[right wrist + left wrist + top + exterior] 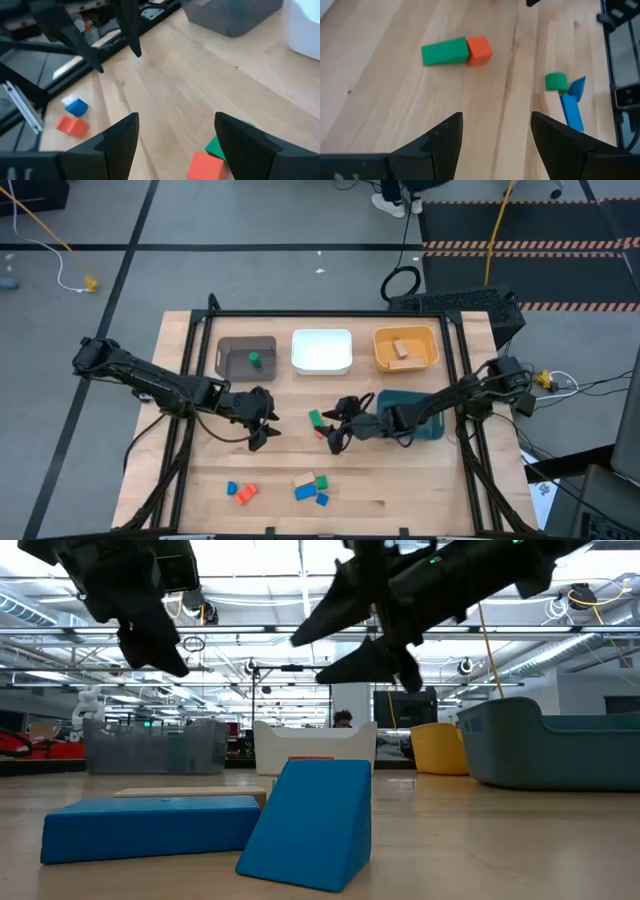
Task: Sort & place blocks by color
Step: Put the top orange block into the blue bin
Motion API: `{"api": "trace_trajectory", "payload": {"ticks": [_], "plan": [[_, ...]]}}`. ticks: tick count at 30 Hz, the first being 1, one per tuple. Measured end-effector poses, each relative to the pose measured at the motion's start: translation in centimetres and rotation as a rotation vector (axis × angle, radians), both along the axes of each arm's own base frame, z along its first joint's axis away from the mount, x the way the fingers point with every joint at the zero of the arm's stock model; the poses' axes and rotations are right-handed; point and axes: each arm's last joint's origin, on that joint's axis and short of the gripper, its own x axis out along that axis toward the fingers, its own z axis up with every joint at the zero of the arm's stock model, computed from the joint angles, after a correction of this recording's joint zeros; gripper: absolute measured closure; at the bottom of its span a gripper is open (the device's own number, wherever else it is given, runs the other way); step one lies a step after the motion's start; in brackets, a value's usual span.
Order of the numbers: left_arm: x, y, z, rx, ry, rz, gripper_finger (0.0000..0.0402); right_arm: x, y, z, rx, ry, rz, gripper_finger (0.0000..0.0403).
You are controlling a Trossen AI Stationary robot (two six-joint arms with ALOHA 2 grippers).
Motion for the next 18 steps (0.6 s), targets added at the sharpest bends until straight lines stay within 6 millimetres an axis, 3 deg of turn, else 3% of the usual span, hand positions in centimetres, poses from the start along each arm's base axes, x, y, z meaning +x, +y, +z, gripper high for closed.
{"api": "trace_trajectory", "payload": {"ticks": [10,18], "plan": [[-0.4,-1.1,0.0,0.002,0.007,-0.052,0.0167,1.6,0.7,-1.4,-0.023,0.155,-0.006,0.0152],[-0.5,-1.6,0.0,0.001,0.005,-0.072,0.0167,2.1,2.1,-0.4,-0.070,0.192,-0.028,0.0152]]}}
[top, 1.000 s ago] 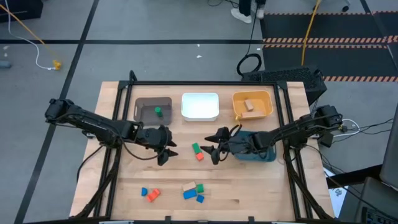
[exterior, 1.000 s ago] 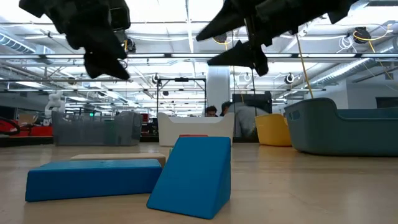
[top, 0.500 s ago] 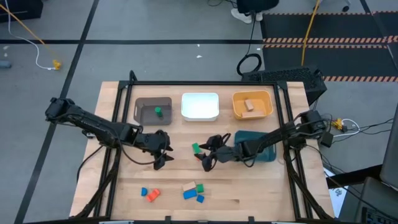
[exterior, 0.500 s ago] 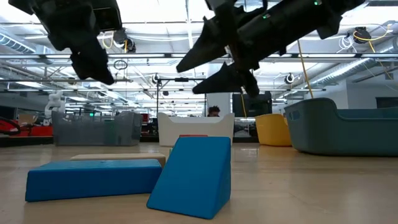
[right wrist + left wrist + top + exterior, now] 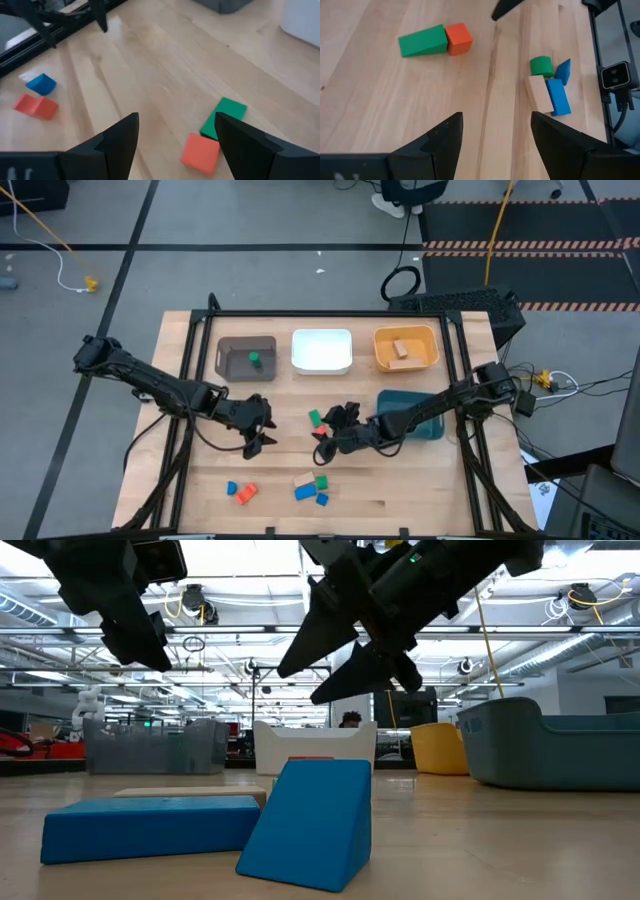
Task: Sort & place blocks by color
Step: Put the top orange block into the blue bin
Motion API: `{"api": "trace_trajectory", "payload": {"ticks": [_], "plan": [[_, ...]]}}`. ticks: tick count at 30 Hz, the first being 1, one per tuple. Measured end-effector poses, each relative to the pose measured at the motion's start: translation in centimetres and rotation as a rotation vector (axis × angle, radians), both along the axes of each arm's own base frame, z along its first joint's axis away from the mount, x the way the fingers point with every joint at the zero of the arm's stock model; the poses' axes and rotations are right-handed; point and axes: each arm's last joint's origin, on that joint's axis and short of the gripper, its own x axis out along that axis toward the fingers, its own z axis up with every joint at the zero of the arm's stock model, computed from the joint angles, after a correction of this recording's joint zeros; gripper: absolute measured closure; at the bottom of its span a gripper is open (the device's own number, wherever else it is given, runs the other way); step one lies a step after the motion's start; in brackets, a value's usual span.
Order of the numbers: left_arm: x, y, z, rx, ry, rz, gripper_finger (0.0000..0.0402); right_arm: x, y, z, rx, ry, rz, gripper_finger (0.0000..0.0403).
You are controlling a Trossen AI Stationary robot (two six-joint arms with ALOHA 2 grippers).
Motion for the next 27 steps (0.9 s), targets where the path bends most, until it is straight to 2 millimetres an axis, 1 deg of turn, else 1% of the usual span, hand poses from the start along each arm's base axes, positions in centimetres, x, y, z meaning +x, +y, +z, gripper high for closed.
{"api": "trace_trajectory", "payload": {"ticks": [4,6,9,12,15,21,27], "plan": [[-0.1,-0.2,0.0,-0.001,0.000,-0.008,0.0167,-0.2,0.7,0.1,-0.024,-0.010,-0.017,0.0152],[-0.1,-0.3,0.0,-0.001,0.000,-0.012,0.0167,-0.2,1.0,-0.2,-0.024,-0.011,-0.036,0.0152],[-0.1,-0.4,0.0,0.000,-0.001,-0.016,0.0167,-0.2,1.5,-1.2,-0.035,-0.003,-0.050,0.0152],[-0.1,-0.4,0.0,0.000,-0.001,-0.016,0.0167,0.1,2.0,-2.3,-0.007,-0.006,-0.065,0.0152],[-0.1,-0.4,0.0,0.002,-0.001,-0.017,0.0167,0.1,2.1,-3.7,-0.017,0.020,-0.096,0.0152],[-0.1,-0.4,0.0,0.005,-0.002,-0.020,0.0167,0.1,2.1,-4.9,-0.065,0.040,-0.129,0.0152],[-0.1,-0.4,0.0,0.008,-0.003,-0.023,0.0167,0.1,2.1,-5.0,-0.057,0.036,-0.133,0.0152]]}}
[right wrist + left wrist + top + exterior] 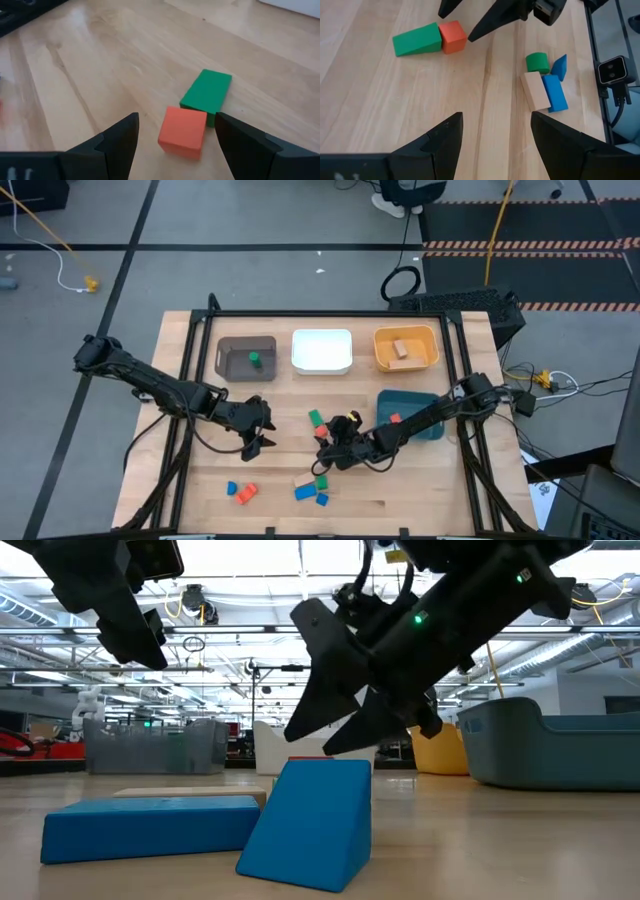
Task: Sort & place blocks by color
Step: Put the top orange block into the blue bin
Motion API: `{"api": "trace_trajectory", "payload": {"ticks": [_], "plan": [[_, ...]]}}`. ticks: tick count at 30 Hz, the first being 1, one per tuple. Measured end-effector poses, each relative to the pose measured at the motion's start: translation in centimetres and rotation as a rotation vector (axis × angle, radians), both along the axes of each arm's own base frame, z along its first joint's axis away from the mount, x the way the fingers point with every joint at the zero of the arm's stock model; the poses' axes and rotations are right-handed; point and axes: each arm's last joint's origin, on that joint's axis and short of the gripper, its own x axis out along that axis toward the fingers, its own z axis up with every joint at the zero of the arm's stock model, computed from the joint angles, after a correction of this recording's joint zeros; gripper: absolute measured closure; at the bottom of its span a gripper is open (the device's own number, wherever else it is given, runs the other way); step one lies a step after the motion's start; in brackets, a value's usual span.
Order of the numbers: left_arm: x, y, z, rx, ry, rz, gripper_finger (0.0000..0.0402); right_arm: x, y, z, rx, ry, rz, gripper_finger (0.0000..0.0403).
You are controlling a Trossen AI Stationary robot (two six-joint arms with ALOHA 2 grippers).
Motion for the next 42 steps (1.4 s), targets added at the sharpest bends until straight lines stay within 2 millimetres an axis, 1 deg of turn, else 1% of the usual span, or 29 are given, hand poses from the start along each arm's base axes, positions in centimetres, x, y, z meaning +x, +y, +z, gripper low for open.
{"api": "trace_trajectory", "payload": {"ticks": [12,15,20,22,24,26,29,32,38,42], "plan": [[0.0,0.0,0.0,0.013,-0.003,-0.013,0.0167,-0.1,-0.1,-0.2,-0.025,0.032,0.015,0.0152],[0.0,0.0,0.0,0.018,-0.005,-0.018,0.0167,0.0,0.0,-0.7,-0.024,0.032,0.013,0.0152],[0.0,0.0,0.0,0.018,-0.005,-0.017,0.0167,0.4,0.2,-2.9,-0.005,0.018,-0.003,0.0152],[0.0,0.0,0.0,0.019,-0.005,-0.018,0.0167,0.6,0.2,-3.3,0.005,-0.003,-0.015,0.0153],[0.0,0.0,0.0,0.019,-0.005,-0.018,0.0167,0.7,0.2,-3.5,-0.006,-0.013,-0.027,0.0163],[0.0,0.0,0.0,0.020,-0.004,-0.018,0.0167,0.7,0.2,-3.7,-0.020,-0.008,-0.025,0.0182],[0.0,0.0,0.0,0.025,-0.005,-0.023,0.0167,0.7,0.1,-3.7,-0.041,0.005,-0.018,0.0227],[0.0,0.0,0.0,0.026,-0.003,-0.023,0.0167,0.7,0.1,-3.7,-0.037,0.003,-0.017,0.0282],[0.0,0.0,-0.1,0.027,0.000,-0.023,0.0167,0.7,0.2,-3.3,-0.002,0.000,-0.004,0.0286],[0.0,0.0,-0.1,0.028,0.001,-0.023,0.0167,0.7,0.1,-1.4,0.040,-0.003,0.077,0.0286]]}}
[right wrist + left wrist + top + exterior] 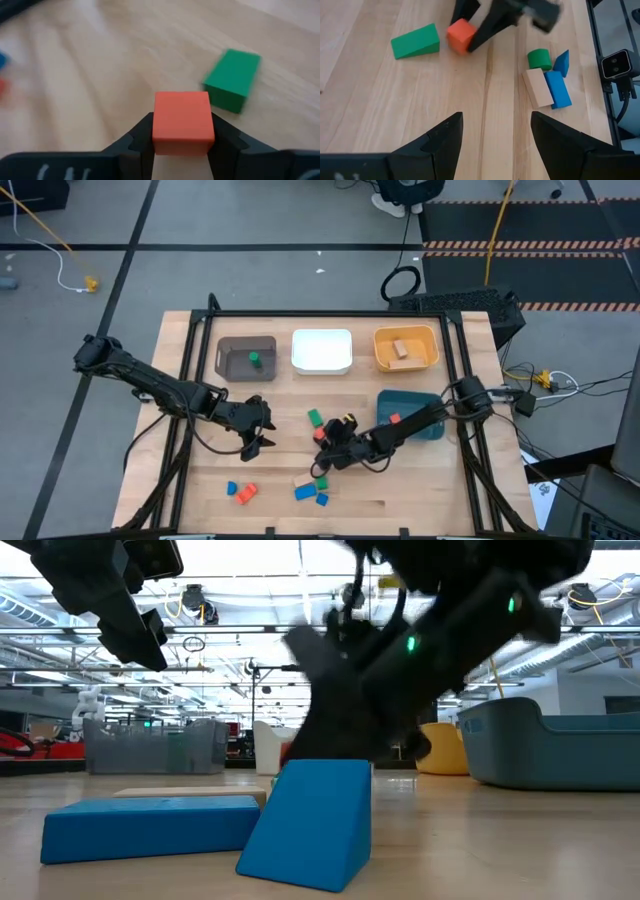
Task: Sort & place blocks by color
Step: Put the top orange block into the blue bin
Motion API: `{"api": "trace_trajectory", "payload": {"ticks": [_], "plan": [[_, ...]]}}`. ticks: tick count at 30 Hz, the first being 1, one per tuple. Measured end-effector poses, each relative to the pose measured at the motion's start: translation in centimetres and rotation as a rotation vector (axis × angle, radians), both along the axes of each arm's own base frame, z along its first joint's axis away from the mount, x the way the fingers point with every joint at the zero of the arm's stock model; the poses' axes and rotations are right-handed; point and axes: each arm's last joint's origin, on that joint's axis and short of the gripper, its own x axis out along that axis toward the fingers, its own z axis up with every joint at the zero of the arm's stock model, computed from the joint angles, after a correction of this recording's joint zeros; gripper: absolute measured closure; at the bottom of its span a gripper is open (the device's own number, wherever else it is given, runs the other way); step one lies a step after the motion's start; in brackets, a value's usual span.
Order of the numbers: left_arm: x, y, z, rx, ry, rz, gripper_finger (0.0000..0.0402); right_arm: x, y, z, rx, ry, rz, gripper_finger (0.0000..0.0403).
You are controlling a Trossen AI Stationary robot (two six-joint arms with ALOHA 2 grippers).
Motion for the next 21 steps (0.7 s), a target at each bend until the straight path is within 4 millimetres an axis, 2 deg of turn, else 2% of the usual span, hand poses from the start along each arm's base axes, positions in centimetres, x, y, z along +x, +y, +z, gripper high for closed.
{"api": "trace_trajectory", "payload": {"ticks": [5,9,16,21], "plan": [[0.0,0.0,0.0,-0.003,-0.005,0.004,0.0167,-0.5,-0.4,3.6,-0.056,-0.021,0.062,0.0286],[0.1,0.1,0.1,-0.013,-0.010,0.065,0.0167,-1.7,-0.9,6.8,-0.134,0.007,0.105,0.0286],[0.5,0.1,0.5,0.002,-0.075,0.092,0.0167,-6.7,-2.9,11.5,-0.192,0.216,0.103,0.0286],[1.0,0.2,1.2,0.019,-0.175,0.143,0.0167,-10.6,-4.3,13.3,-0.171,0.355,0.033,0.0286]]}}
